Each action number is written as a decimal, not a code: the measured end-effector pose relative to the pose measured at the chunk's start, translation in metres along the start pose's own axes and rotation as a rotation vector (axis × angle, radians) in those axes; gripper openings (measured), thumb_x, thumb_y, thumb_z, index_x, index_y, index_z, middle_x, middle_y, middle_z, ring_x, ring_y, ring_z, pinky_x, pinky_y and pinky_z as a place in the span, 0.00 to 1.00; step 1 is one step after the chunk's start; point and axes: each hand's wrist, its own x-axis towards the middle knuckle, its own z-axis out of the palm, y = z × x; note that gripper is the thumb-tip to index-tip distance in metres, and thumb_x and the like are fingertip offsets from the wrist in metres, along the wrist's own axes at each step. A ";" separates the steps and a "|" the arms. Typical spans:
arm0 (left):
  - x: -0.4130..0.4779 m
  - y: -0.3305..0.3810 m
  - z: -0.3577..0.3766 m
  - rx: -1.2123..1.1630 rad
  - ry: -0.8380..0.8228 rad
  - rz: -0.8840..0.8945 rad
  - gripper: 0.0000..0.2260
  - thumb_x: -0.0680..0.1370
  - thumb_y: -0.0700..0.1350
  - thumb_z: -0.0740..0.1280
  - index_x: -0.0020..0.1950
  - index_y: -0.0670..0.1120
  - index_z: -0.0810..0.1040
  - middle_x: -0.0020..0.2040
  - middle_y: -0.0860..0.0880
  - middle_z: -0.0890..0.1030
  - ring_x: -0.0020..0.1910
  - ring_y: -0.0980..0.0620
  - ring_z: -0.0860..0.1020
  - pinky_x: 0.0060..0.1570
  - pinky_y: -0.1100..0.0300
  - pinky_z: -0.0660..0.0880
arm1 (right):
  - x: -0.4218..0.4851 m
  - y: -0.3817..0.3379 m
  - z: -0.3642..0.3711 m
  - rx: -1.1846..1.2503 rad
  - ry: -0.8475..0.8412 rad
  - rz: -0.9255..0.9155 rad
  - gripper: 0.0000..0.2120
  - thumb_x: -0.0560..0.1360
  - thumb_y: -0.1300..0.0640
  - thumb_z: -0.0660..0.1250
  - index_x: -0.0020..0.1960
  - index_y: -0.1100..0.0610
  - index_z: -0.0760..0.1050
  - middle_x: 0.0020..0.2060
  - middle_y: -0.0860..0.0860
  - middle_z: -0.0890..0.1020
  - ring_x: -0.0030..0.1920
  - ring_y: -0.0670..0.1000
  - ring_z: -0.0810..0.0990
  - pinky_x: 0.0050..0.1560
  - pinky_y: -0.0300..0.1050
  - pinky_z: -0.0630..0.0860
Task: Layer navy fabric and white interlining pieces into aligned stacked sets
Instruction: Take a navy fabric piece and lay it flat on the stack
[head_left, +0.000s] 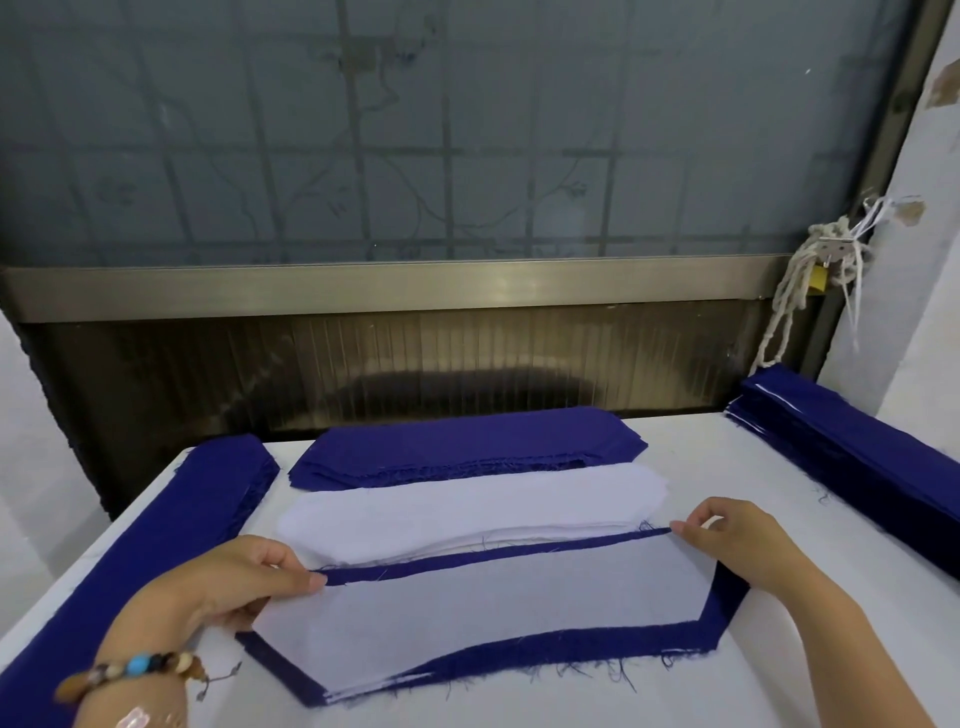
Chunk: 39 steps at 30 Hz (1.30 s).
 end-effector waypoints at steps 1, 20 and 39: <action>0.001 -0.001 0.000 0.004 0.020 0.006 0.22 0.54 0.55 0.83 0.39 0.44 0.85 0.37 0.41 0.82 0.33 0.49 0.76 0.31 0.60 0.71 | 0.000 0.000 0.000 -0.021 -0.003 -0.010 0.13 0.71 0.43 0.71 0.41 0.52 0.76 0.40 0.48 0.80 0.41 0.48 0.77 0.36 0.40 0.69; 0.003 -0.001 0.001 0.092 0.151 -0.054 0.09 0.68 0.44 0.79 0.43 0.43 0.83 0.38 0.46 0.82 0.39 0.51 0.77 0.36 0.62 0.74 | -0.005 -0.003 0.000 -0.077 0.013 -0.034 0.05 0.74 0.53 0.70 0.43 0.52 0.76 0.37 0.50 0.80 0.39 0.50 0.78 0.33 0.38 0.69; 0.021 0.009 0.023 0.087 0.864 0.428 0.04 0.78 0.42 0.66 0.52 0.48 0.77 0.51 0.47 0.77 0.48 0.50 0.76 0.45 0.55 0.73 | -0.004 -0.020 0.023 -0.363 0.443 -0.321 0.05 0.75 0.55 0.65 0.48 0.45 0.74 0.43 0.43 0.75 0.44 0.45 0.71 0.47 0.43 0.72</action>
